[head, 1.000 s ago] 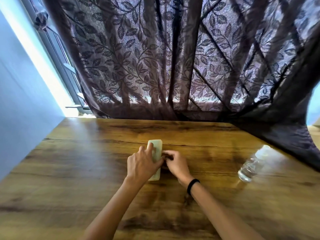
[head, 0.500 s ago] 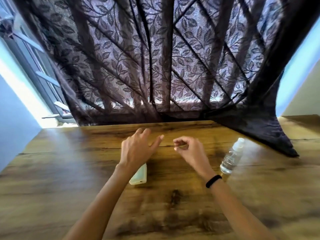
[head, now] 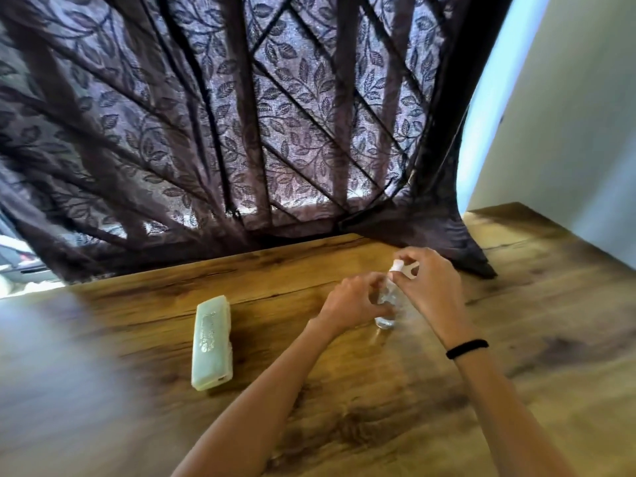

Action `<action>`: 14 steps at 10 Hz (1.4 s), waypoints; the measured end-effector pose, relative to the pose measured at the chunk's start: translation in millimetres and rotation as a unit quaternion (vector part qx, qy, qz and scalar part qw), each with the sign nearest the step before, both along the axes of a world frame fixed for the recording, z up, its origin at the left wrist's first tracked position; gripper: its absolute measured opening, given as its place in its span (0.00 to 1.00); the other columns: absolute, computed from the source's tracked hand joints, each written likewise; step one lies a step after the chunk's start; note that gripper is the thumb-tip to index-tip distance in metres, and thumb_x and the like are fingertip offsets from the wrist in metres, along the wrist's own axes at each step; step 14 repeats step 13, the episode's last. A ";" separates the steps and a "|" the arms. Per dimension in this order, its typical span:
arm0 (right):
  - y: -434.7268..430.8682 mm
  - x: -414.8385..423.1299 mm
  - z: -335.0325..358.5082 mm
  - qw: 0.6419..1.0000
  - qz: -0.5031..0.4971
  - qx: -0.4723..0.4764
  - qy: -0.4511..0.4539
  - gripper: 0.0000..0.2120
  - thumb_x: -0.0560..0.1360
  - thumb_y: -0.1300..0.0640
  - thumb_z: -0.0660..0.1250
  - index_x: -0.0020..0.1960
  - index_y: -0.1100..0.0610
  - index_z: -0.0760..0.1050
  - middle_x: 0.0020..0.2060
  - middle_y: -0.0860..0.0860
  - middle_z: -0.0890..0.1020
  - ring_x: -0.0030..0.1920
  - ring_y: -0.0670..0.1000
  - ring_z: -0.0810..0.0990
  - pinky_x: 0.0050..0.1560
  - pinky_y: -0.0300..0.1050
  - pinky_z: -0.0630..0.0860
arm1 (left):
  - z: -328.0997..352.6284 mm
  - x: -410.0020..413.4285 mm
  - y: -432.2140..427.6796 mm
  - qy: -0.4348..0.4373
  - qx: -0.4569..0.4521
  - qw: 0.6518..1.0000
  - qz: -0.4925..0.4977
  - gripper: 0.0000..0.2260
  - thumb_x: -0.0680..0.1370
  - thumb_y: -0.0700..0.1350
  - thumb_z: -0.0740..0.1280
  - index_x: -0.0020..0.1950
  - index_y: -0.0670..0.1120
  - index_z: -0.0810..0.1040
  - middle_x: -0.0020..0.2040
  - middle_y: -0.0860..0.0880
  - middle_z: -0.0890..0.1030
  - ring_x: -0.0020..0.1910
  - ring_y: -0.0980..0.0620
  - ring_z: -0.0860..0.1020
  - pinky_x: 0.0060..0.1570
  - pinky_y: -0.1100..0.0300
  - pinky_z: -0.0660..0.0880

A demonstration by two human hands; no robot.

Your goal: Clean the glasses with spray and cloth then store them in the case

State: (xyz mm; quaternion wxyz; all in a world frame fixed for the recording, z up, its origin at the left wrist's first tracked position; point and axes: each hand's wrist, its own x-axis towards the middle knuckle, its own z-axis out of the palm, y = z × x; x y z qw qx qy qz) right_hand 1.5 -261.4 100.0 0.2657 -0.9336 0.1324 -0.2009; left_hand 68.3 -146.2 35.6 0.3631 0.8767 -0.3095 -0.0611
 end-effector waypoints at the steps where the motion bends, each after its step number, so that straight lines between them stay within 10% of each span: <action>1: 3.0 2.0 -7.0 1.000 -0.002 0.024 -0.010 0.11 0.71 0.58 0.70 0.53 0.52 0.78 0.50 0.49 0.82 0.44 0.47 0.77 0.41 0.36 0.67 | -5.3 -0.5 -1.4 0.001 0.009 1.000 0.025 0.16 0.68 0.54 0.74 0.51 0.51 0.76 0.44 0.52 0.81 0.42 0.53 0.79 0.42 0.56 0.77; 2: 12.4 10.5 -7.5 0.999 0.012 0.028 -0.024 0.11 0.71 0.58 0.71 0.53 0.52 0.79 0.48 0.48 0.82 0.40 0.43 0.73 0.34 0.27 0.63 | -6.2 4.3 7.3 0.000 0.006 0.999 0.052 0.17 0.68 0.55 0.74 0.53 0.51 0.77 0.45 0.52 0.83 0.43 0.55 0.80 0.43 0.57 0.79; 4: 69.0 58.5 7.5 0.987 0.126 0.077 -0.065 0.12 0.70 0.61 0.71 0.53 0.55 0.80 0.50 0.50 0.83 0.51 0.51 0.80 0.53 0.49 0.76 | 16.5 40.9 81.6 -0.054 0.028 0.984 0.167 0.20 0.66 0.56 0.75 0.56 0.54 0.79 0.47 0.52 0.83 0.45 0.53 0.80 0.42 0.56 0.77; 11: 206.8 144.8 -9.2 0.951 0.283 0.123 -0.035 0.14 0.71 0.61 0.69 0.57 0.57 0.79 0.54 0.51 0.82 0.53 0.49 0.81 0.58 0.45 0.74 | 0.1 72.7 212.6 -0.014 -0.013 0.932 0.362 0.14 0.64 0.52 0.76 0.47 0.50 0.80 0.40 0.53 0.83 0.40 0.53 0.80 0.37 0.58 0.75; 14: 190.8 134.6 -6.0 0.939 0.301 0.157 -0.051 0.15 0.75 0.58 0.66 0.61 0.59 0.75 0.52 0.55 0.82 0.48 0.51 0.81 0.55 0.49 0.77 | 1.2 55.5 209.7 -0.196 -0.097 0.912 0.348 0.20 0.72 0.47 0.72 0.63 0.47 0.74 0.56 0.50 0.80 0.48 0.52 0.81 0.43 0.53 0.78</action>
